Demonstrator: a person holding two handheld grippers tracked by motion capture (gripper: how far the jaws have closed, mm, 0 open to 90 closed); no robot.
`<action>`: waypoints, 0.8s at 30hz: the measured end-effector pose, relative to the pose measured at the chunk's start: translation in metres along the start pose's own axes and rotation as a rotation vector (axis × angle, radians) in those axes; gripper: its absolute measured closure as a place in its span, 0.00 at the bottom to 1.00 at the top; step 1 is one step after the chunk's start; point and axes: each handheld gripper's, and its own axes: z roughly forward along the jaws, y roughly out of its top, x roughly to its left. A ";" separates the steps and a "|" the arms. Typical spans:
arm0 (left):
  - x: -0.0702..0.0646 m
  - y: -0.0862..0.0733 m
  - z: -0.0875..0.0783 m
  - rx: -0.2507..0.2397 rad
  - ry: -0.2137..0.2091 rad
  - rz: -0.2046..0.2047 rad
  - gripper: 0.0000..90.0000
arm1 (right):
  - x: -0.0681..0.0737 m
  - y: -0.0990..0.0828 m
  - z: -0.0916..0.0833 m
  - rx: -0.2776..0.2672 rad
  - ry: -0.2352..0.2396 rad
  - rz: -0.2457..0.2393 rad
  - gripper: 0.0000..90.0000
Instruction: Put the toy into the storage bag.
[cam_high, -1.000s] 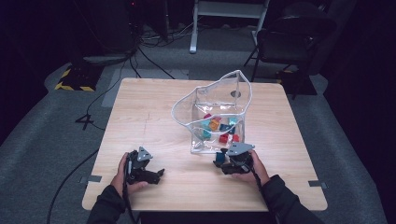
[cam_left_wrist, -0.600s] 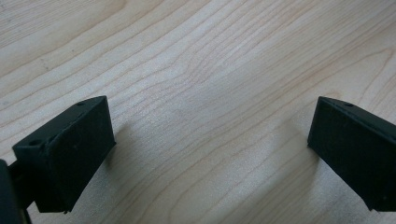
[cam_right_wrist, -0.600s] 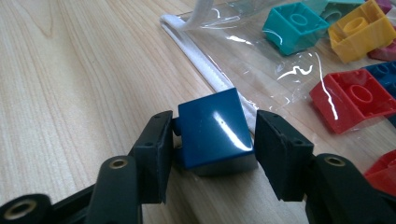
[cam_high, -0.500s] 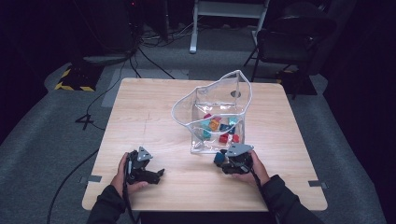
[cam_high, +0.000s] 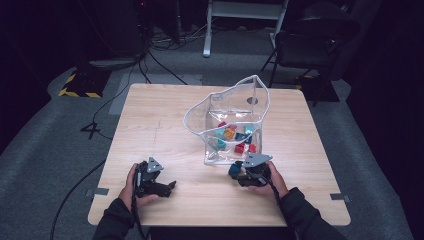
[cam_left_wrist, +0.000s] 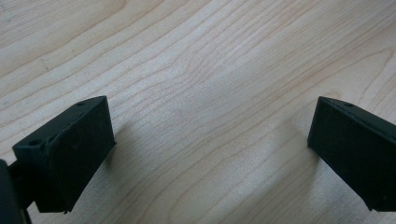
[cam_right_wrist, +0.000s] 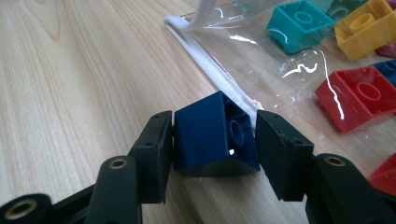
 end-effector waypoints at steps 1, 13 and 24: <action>0.000 0.000 0.000 -0.004 0.000 -0.001 0.01 | 0.000 -0.001 -0.001 0.002 0.003 0.001 0.54; 0.000 0.000 0.000 -0.002 0.000 -0.001 0.01 | -0.002 -0.005 -0.014 -0.011 0.001 0.005 0.54; 0.000 0.000 0.000 -0.002 0.000 -0.001 0.01 | -0.005 -0.006 -0.029 -0.040 -0.017 0.009 0.54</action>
